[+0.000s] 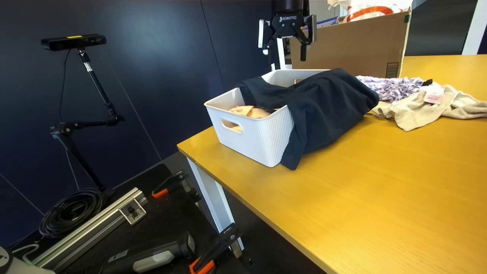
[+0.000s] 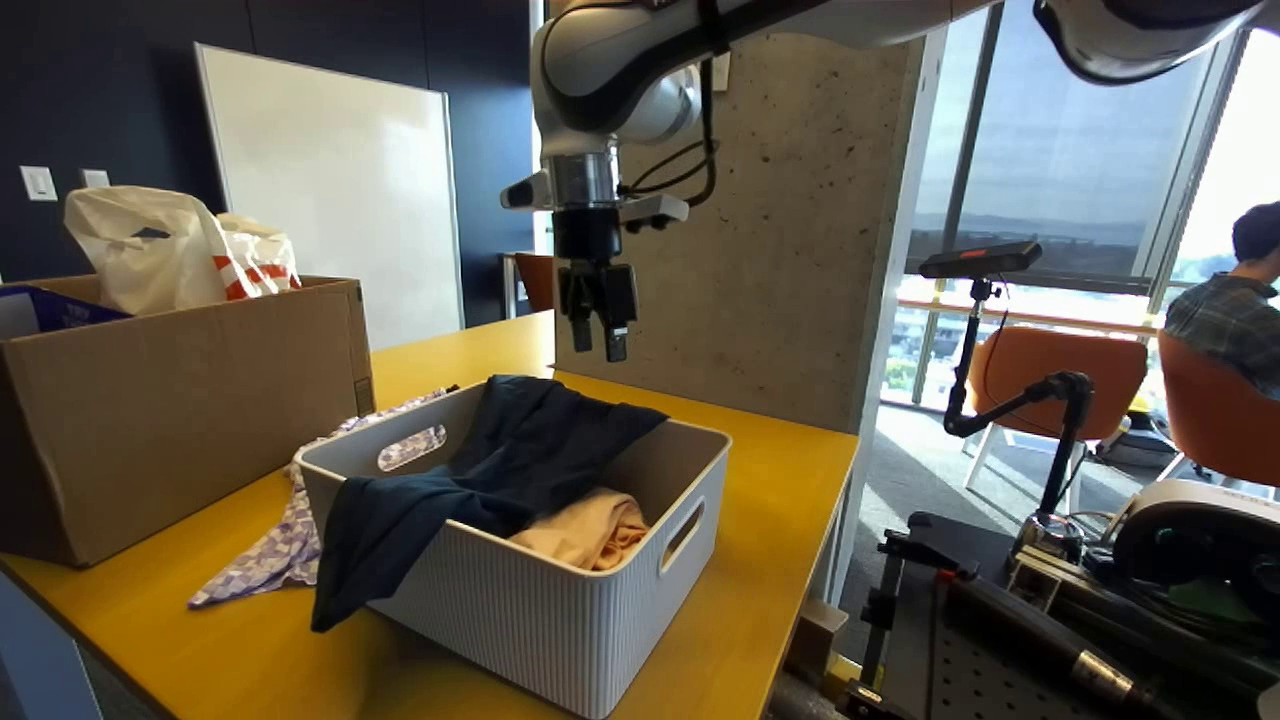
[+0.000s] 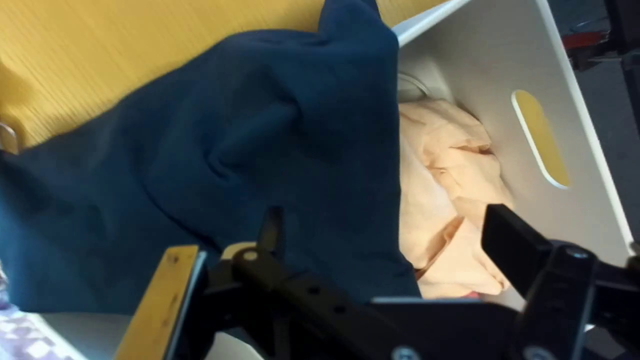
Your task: Put the blue and peach shirts on the table
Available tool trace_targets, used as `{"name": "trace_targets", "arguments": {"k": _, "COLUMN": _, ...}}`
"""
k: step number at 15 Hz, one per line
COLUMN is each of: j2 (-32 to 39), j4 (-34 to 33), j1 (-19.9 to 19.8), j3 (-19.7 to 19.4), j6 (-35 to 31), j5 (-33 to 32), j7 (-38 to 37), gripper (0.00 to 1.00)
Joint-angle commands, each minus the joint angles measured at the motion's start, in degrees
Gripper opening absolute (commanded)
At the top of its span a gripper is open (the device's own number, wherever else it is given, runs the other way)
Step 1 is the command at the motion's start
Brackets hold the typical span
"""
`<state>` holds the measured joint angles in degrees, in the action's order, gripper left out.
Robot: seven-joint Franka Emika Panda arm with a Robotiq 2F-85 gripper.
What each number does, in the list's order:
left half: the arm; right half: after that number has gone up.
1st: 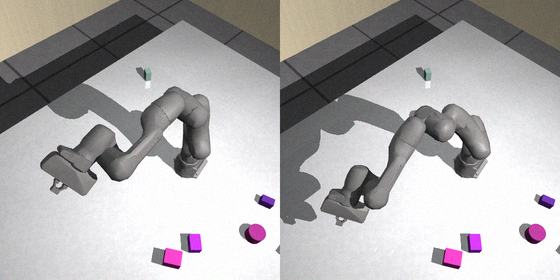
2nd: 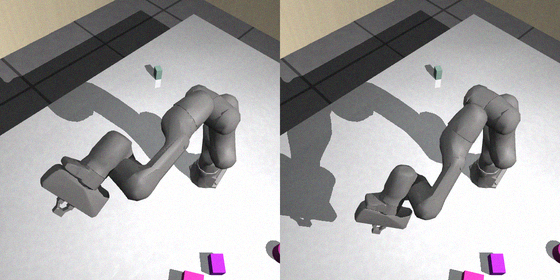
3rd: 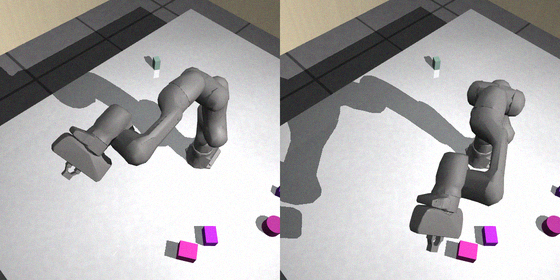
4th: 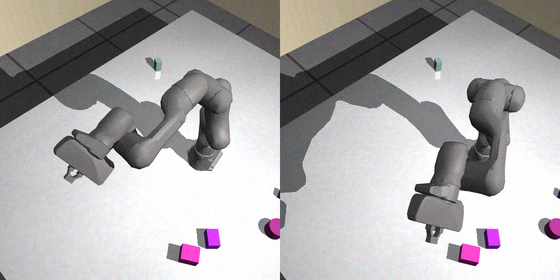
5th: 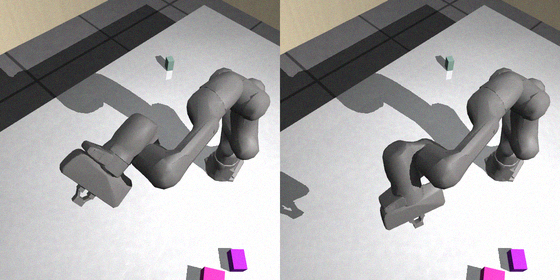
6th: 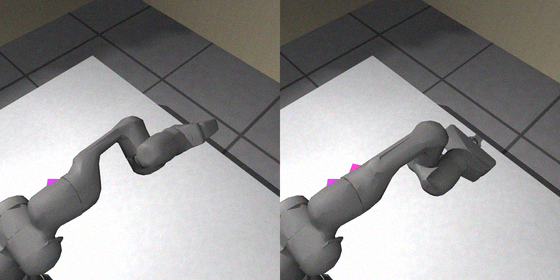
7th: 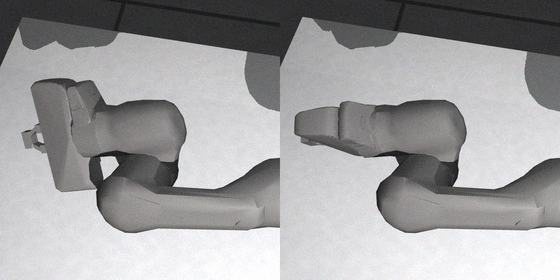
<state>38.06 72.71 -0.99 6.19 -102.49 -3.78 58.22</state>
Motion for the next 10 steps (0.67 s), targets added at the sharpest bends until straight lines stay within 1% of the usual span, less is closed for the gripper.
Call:
{"name": "trace_targets", "arguments": {"k": 1, "j2": 3.73, "j4": -3.05, "j1": 2.54, "j3": 1.12, "j6": 1.29, "j5": -3.6, "j7": 6.77, "gripper": 1.0}}
{"name": "trace_targets", "arguments": {"k": 2, "j2": 4.96, "j4": -3.81, "j1": 3.27, "j3": 0.98, "j6": 1.05, "j5": -4.88, "j7": 8.67, "gripper": 1.0}}
{"name": "trace_targets", "arguments": {"k": 5, "j2": 8.06, "j4": -4.36, "j1": 4.87, "j3": -0.38, "j6": -4.26, "j5": -9.58, "j7": 12.08, "gripper": 1.0}}
{"name": "trace_targets", "arguments": {"k": 7, "j2": 9.79, "j4": -4.42, "j1": 5.5, "j3": -1.54, "j6": -9.08, "j5": -13.25, "j7": 12.44, "gripper": 1.0}}
{"name": "trace_targets", "arguments": {"k": 10, "j2": 13.29, "j4": -5.42, "j1": 5.89, "j3": -1.96, "j6": -17.36, "j5": -16.18, "j7": 11.96, "gripper": 1.0}}
